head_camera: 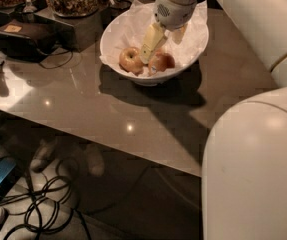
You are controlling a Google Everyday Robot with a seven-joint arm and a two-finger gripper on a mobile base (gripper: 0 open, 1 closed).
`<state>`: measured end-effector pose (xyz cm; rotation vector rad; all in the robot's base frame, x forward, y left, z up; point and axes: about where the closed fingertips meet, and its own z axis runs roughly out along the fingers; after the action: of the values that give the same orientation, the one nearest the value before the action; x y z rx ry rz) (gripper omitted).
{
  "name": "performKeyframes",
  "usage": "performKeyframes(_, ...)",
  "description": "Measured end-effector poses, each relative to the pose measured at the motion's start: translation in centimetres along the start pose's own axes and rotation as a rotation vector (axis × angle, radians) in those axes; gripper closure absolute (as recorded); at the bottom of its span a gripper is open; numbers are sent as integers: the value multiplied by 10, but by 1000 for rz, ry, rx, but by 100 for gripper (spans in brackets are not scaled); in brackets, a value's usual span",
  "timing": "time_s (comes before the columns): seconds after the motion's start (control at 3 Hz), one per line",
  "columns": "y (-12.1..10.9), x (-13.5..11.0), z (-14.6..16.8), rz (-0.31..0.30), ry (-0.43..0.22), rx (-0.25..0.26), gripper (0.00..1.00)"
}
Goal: Pick apple from white bowl
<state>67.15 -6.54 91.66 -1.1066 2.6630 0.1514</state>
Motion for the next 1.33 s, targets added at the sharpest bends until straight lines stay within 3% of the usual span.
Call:
performKeyframes(0.67,-10,17,27,43,54,-27,22)
performKeyframes(1.33,-10,26,51,49,103,-59,21)
